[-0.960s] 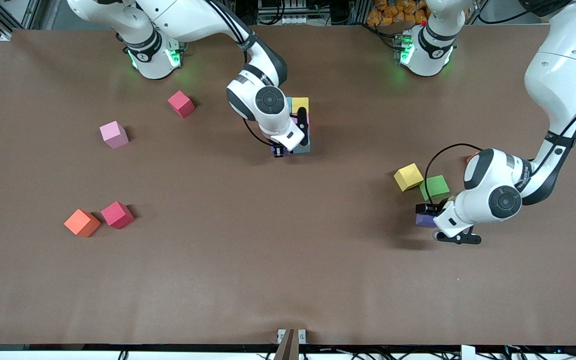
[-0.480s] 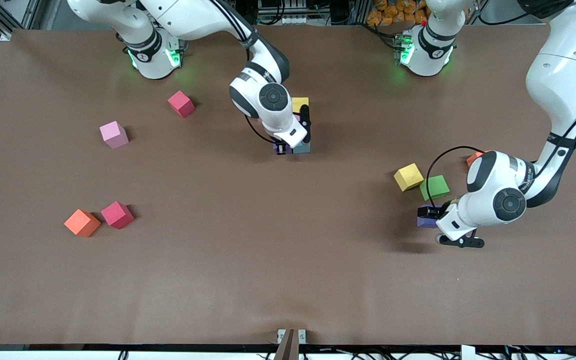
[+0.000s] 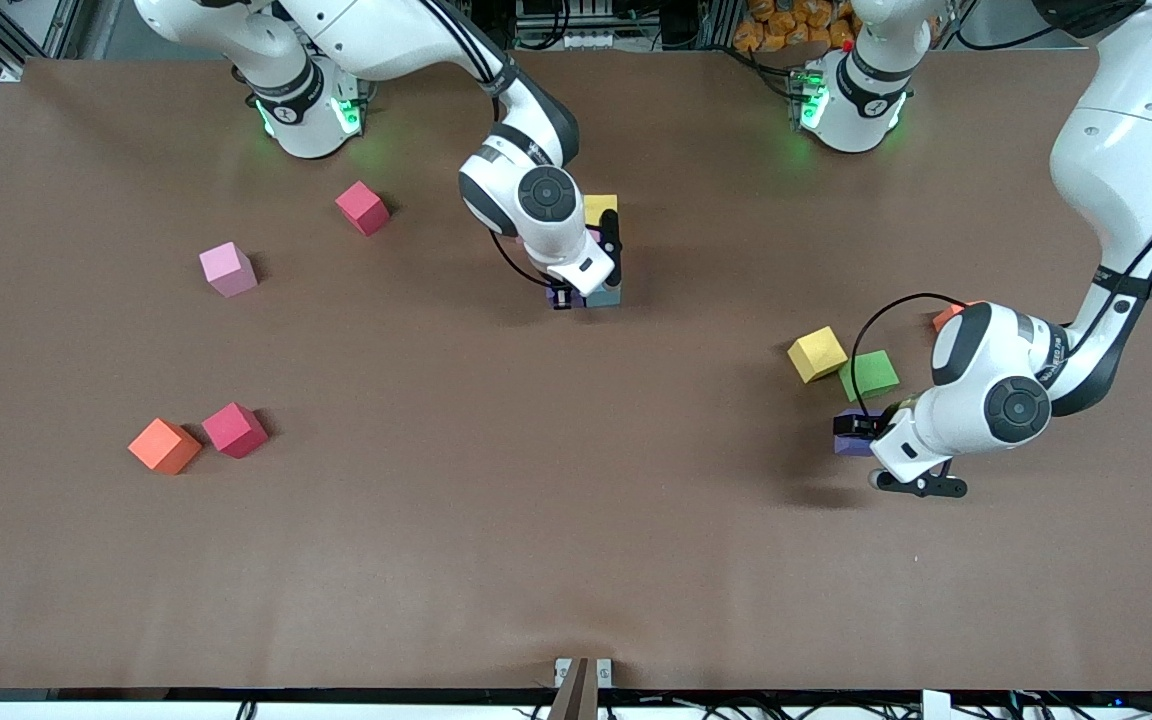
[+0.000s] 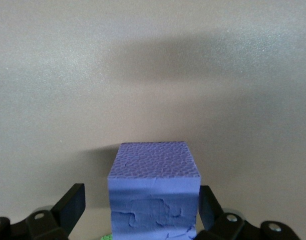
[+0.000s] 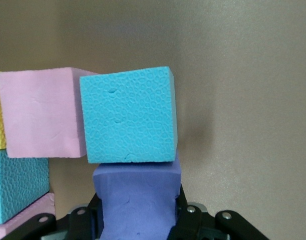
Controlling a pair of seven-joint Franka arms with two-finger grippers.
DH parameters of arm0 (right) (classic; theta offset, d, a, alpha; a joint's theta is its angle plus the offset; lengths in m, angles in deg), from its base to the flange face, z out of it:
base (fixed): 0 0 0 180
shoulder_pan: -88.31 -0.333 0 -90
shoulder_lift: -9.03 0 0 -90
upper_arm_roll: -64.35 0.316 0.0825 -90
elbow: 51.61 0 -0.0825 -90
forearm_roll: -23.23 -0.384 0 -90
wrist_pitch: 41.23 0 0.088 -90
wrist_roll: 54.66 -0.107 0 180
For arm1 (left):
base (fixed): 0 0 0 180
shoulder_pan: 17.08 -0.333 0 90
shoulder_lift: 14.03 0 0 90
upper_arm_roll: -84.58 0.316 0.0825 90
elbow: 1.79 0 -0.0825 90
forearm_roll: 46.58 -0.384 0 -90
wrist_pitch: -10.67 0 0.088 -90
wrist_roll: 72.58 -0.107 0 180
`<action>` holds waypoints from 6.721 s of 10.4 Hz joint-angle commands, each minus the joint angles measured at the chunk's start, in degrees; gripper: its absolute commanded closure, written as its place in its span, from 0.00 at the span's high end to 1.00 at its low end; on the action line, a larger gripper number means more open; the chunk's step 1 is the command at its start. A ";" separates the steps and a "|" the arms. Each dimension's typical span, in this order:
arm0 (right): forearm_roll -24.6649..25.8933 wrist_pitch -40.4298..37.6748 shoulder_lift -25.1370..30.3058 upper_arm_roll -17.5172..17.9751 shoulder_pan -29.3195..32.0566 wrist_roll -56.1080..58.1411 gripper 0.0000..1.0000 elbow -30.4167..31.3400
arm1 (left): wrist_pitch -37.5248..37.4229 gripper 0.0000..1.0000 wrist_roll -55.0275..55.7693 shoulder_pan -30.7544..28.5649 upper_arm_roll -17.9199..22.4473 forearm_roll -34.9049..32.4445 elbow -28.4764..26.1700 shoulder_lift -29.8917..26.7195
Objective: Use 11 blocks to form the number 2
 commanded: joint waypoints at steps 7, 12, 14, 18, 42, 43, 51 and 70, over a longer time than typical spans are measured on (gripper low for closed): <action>0.57 -0.97 -0.30 -0.34 -0.47 -1.04 1.00 -1.01 | -0.42 1.00 -1.44 0.44 0.22 0.99 1.44 0.92; 0.13 -4.48 0.92 -0.17 -0.29 -1.13 1.00 -1.01 | -0.42 1.00 -1.36 0.44 0.22 0.99 1.53 0.92; 0.13 -5.36 1.63 -0.17 -0.11 -1.13 1.00 -1.01 | -0.42 1.00 -1.36 0.35 0.22 0.99 1.53 0.83; 0.13 -8.44 3.65 -0.26 1.11 -0.78 1.00 -1.01 | -0.42 1.00 -1.01 0.44 0.22 1.08 1.61 0.83; 1.36 -10.91 -3.38 -7.71 36.80 3.90 1.00 -14.90 | -0.42 0.32 -0.65 1.67 -2.05 1.08 3.90 0.04; 2.23 -11.08 -3.21 -8.08 37.41 -0.56 1.00 -14.64 | -0.42 0.32 -0.48 1.67 -3.11 1.08 4.16 -0.13; 2.94 2.63 0.31 -9.66 41.28 -2.54 1.00 -3.82 | -0.51 0.31 26.10 9.91 -11.81 1.17 8.02 -0.14; 5.05 3.07 0.05 -10.98 43.92 -2.18 1.00 0.57 | 5.55 0.26 146.05 51.83 -2.45 0.64 12.16 0.48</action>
